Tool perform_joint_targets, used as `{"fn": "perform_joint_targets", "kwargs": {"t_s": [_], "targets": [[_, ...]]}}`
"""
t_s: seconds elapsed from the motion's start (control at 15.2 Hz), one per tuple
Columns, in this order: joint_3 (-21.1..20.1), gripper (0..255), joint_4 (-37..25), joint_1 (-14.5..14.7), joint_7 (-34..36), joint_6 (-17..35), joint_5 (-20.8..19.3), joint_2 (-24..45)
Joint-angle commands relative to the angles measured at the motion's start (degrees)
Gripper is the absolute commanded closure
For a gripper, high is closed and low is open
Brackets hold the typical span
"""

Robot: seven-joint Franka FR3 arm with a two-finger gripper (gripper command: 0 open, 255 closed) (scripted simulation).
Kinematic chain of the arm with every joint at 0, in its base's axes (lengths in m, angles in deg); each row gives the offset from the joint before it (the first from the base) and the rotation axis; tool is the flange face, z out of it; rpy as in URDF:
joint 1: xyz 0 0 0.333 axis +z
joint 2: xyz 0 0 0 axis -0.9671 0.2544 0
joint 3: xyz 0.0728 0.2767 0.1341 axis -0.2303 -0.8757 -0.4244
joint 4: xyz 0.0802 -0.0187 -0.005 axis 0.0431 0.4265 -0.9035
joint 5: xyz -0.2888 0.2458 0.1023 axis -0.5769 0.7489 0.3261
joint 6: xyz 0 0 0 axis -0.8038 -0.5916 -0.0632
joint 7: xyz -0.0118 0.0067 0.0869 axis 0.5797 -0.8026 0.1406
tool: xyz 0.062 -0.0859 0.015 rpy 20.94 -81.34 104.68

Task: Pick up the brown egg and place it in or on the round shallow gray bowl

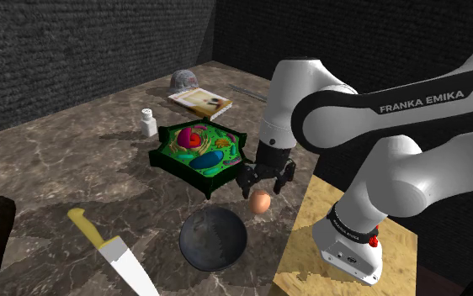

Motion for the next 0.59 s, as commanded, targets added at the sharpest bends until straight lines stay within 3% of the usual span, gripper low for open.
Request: {"fn": "perform_joint_targets", "kwargs": {"t_s": [0.0, 0.2, 0.53], "targets": [[-0.9, 0, 0.9, 0.3, -0.2, 2.3, 1.1, 1.4], [-2.0, 0, 1.9, 0.8, -0.5, 5.1, 2.4, 3.3], [-2.0, 0, 1.9, 0.8, -0.5, 5.1, 2.4, 3.3]]}}
